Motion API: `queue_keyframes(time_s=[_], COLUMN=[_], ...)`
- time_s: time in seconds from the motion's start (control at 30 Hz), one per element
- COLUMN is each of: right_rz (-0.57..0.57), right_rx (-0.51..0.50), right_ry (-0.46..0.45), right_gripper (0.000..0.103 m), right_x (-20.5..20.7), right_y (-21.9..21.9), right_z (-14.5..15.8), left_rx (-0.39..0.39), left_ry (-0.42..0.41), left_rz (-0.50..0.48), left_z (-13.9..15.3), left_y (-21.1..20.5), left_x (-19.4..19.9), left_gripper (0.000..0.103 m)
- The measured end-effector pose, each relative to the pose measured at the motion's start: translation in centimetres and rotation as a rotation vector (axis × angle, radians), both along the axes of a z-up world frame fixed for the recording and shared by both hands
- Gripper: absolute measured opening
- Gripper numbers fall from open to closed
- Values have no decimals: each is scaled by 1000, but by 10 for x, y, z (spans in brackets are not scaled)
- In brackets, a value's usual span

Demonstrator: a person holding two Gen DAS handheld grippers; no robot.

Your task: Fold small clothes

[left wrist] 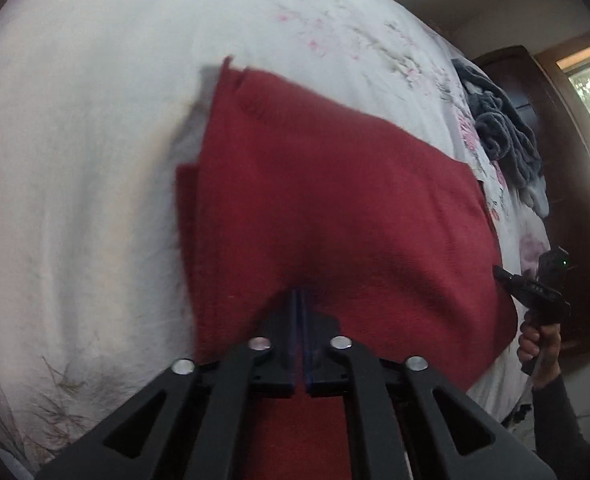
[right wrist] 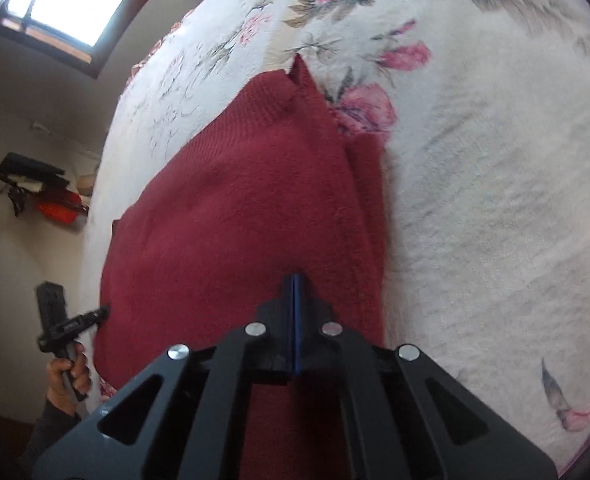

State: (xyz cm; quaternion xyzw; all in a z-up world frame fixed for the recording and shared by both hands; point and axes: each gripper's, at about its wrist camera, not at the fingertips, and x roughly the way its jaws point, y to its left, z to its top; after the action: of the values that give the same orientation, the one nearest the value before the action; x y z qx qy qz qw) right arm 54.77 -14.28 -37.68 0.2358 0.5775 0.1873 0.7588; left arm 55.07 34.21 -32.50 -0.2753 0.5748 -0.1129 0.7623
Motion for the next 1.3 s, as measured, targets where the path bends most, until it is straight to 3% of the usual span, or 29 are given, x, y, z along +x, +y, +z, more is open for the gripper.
queue_keyframes(time_s=[0.1, 0.2, 0.27, 0.3, 0.33, 0.37, 0.43, 0.53, 0.6, 0.63, 0.67, 0.7, 0.77, 0.8, 0.87, 0.9, 0.93, 0.97, 1.1, 1.2, 1.3], right_rz=[-30, 9, 44, 57, 65, 69, 60, 38, 28, 18, 10, -6, -70, -80, -71, -37, 17, 64, 317, 500, 682], right_rx=[31, 67, 51, 35, 4, -60, -71, -42, -49, -68, -86, -90, -77, -85, -108, -129, -163, -194, -423, -592, -720], right_ry=[-26, -63, -51, -36, -16, -4, 10, -25, -28, -8, 23, 69, 82, 56, -1, -34, -63, -88, -272, -453, -595], right_gripper=[8, 8, 8, 8, 9, 0, 0, 12, 14, 14, 8, 0, 0, 7, 13, 14, 16, 25, 73, 86, 87], right_x=[-11, -40, -65, -71, -78, -83, -80, -92, -102, -106, -108, -109, -115, -116, -126, -132, -142, -150, -202, -242, -265], right_y=[-1, 2, 7, 6, 6, 5, 1, -6, -12, -17, -21, -27, -37, -37, -30, -18, 1, 12, 111, 189, 261], right_z=[28, 51, 47, 41, 34, 23, 20, 48, 55, 49, 39, 25, 33, 43, 67, 82, 94, 103, 126, 124, 106], left_rx=[-27, -92, -102, -78, -5, 2, -47, -86, -46, -11, -5, -34, -108, -124, -178, -196, -185, -170, -235, -256, -279], left_ry=[-66, -143, -120, -96, -50, -33, -40, -113, -79, -36, -18, -6, 2, -10, -38, -57, -64, -75, -112, -132, -151], left_rz=[41, -8, -37, -43, -43, -33, 16, 18, 11, 17, 23, 45, 97, 108, 130, 155, 174, 199, 284, 337, 375], left_z=[28, 52, 44, 38, 21, 12, 12, 35, 27, 15, 6, -1, -1, 6, 15, 21, 25, 29, 31, 29, 25], left_y=[6, -6, -17, -20, -25, -24, -19, -26, -30, -28, -28, -24, -16, -15, -9, -6, -2, 2, 20, 36, 44], left_x=[-14, -46, -68, -74, -82, -85, -91, -101, -100, -101, -100, -103, -106, -109, -125, -134, -140, -148, -180, -202, -214], left_gripper=[4, 5, 5, 5, 5, 2, 2, 8, 12, 10, 2, 2, 2, 6, 40, 48, 64, 73, 75, 77, 78])
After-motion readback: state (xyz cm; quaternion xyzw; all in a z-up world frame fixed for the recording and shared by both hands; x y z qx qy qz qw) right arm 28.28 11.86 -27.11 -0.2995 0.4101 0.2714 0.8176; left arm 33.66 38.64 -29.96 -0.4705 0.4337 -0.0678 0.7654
